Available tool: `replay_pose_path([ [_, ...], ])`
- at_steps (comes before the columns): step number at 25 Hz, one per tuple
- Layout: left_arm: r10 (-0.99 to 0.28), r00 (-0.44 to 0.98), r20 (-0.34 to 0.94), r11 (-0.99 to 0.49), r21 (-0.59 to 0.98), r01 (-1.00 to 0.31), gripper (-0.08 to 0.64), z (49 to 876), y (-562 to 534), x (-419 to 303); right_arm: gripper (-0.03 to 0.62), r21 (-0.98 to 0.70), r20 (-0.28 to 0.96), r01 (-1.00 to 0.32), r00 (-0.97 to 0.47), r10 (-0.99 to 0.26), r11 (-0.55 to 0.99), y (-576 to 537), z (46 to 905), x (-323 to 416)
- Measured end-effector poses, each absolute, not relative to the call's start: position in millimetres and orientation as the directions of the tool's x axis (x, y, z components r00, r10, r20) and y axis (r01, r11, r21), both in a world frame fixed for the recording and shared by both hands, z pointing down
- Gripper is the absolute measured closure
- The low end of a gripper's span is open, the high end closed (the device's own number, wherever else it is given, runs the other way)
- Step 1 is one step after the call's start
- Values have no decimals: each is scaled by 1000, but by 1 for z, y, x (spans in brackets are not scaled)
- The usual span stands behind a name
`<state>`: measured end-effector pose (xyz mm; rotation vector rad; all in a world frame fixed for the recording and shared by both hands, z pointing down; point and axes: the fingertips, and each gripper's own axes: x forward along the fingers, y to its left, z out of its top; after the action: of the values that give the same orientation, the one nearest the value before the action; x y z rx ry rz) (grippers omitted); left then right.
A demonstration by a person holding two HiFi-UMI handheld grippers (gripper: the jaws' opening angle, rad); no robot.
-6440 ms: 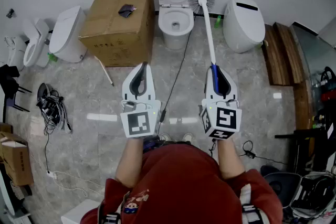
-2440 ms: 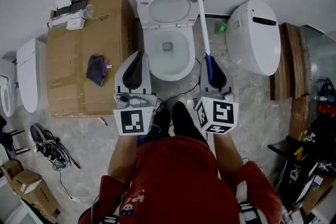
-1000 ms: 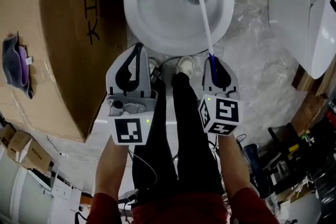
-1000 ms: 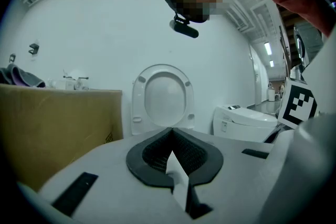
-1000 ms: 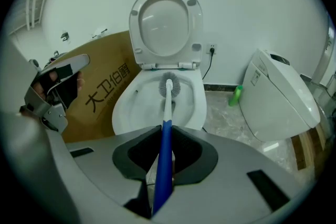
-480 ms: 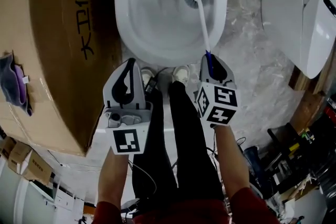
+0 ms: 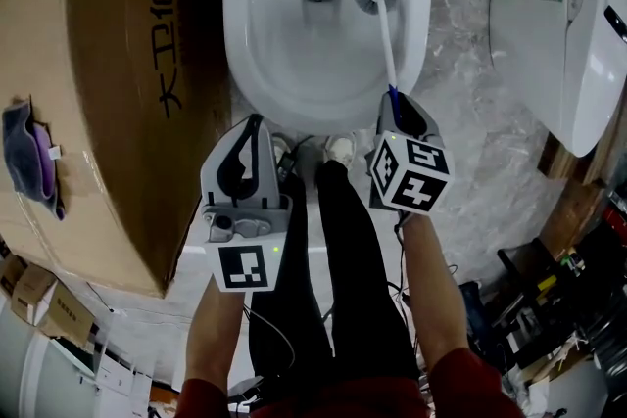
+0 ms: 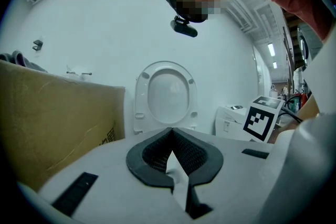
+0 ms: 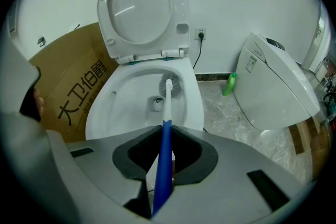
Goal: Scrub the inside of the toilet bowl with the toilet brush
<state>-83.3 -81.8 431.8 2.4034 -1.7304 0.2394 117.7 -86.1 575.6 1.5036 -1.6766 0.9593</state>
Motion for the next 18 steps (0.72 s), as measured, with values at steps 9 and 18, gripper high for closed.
replay_pose_path([
  [9, -930, 292, 222, -288, 49, -956, 548, 430, -77, -90, 531, -83, 857, -991, -123, -500, 101, -106, 579, 98],
  [18, -930, 280, 239, -274, 59, -960, 548, 432, -57, -103, 531, -103, 850, -985, -158, -503, 136, -118, 580, 71],
])
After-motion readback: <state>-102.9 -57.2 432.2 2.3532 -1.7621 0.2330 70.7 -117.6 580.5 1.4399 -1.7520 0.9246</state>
